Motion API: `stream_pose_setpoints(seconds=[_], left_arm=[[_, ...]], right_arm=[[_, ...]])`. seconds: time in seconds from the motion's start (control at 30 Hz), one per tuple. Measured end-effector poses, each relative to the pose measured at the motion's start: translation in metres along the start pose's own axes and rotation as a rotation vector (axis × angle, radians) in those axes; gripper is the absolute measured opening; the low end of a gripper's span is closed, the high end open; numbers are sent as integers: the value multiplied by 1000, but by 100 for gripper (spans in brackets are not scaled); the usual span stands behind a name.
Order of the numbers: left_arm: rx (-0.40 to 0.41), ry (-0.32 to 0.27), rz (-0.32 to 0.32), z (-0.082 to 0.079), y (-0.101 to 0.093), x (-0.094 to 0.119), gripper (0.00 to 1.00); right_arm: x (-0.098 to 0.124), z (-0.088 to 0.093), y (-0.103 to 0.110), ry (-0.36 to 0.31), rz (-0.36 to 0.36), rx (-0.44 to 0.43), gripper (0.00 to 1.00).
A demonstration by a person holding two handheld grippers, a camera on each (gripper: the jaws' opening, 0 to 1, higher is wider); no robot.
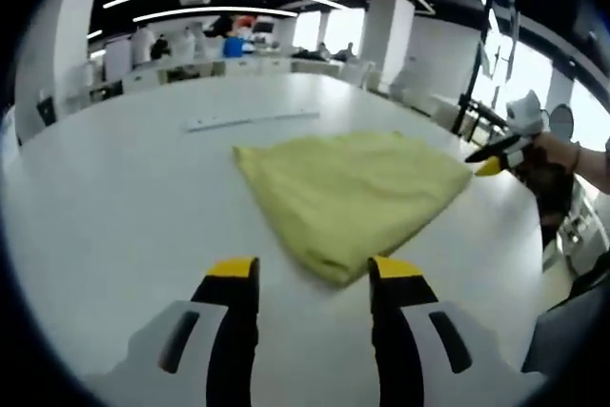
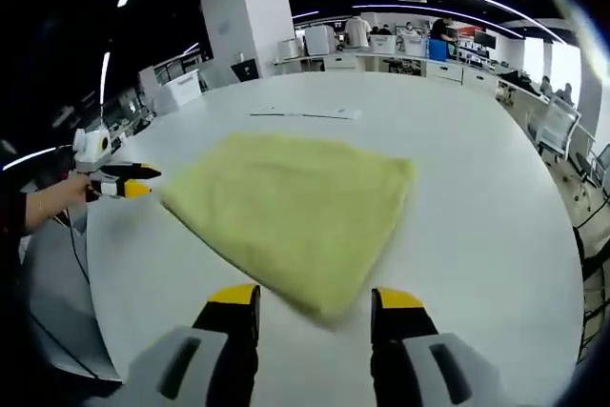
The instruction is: Fold the garment on the visible template until the final outline fits inside the template.
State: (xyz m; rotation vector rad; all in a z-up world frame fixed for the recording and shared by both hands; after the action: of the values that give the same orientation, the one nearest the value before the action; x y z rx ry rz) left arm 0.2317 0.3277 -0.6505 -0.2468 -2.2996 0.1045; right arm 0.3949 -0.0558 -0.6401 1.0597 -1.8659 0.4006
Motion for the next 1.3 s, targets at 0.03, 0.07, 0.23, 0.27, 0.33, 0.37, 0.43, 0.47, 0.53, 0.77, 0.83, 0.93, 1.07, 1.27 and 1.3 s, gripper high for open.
stream_pose_setpoints(seconds=[0.03, 0.07, 0.23, 0.27, 0.33, 0.37, 0.43, 0.47, 0.53, 0.77, 0.83, 0.93, 1.07, 1.27, 1.3], left_arm=[[-3, 7, 2, 1, -1, -1, 39], [-7, 15, 6, 2, -2, -1, 37], [5, 19, 21, 7, -3, -4, 33], [4, 21, 24, 8, -3, -5, 32], [-2, 29, 28, 9, -3, -6, 31], [-2, 30, 31, 10, -2, -6, 31], [1, 29, 34, 10, -2, -7, 30], [3, 28, 35, 10, -2, -7, 29], [13, 26, 47, 9, -3, -7, 24], [18, 19, 56, 7, -5, -11, 20], [14, 21, 55, 7, -5, -13, 20], [20, 17, 60, 7, -5, -14, 17], [9, 23, 57, 8, -5, -15, 13], [0, 30, 61, 8, -5, -17, 4], [-5, 34, 58, 9, -5, -17, 4]], right_arm=[[0, 1, 0, -1, 0, -1, 41], [-1, 4, 0, -2, -4, 0, 40], [-4, 11, 0, 7, 1, -8, 29], [-5, 12, -1, 0, 8, -4, 27], [-5, 13, -2, -2, 13, -11, 23], [-5, 14, -2, -7, 15, -11, 22], [-6, 15, -3, -16, 13, -20, 19], [-6, 15, -3, -19, 11, -27, 17], [-7, 15, -4, -34, 14, -39, 13], [-11, 18, -3, -50, 8, -53, 5], [-13, 19, -3, -51, 10, -59, 4], [-14, 19, -3, -56, 17, -63, 1], [-14, 19, -3, -56, 21, -63, 0], [-13, 19, -5, -53, 24, -60, 0], [-13, 19, -5, -53, 26, -60, 0]])
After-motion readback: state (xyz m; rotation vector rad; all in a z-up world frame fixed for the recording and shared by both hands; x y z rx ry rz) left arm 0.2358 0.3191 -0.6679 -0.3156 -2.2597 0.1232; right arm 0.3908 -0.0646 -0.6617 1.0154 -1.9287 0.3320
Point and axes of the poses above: the point that each gripper's makers call its tool centre point, and the gripper's own axes: x roughly backward along the fingers, y roughly to its left, z roughly out of its underside, the point moved 9 cm from there along x, roughly backward along the fingers, and after that the axes turned 14 degrees about y, right-handed, at the moved point
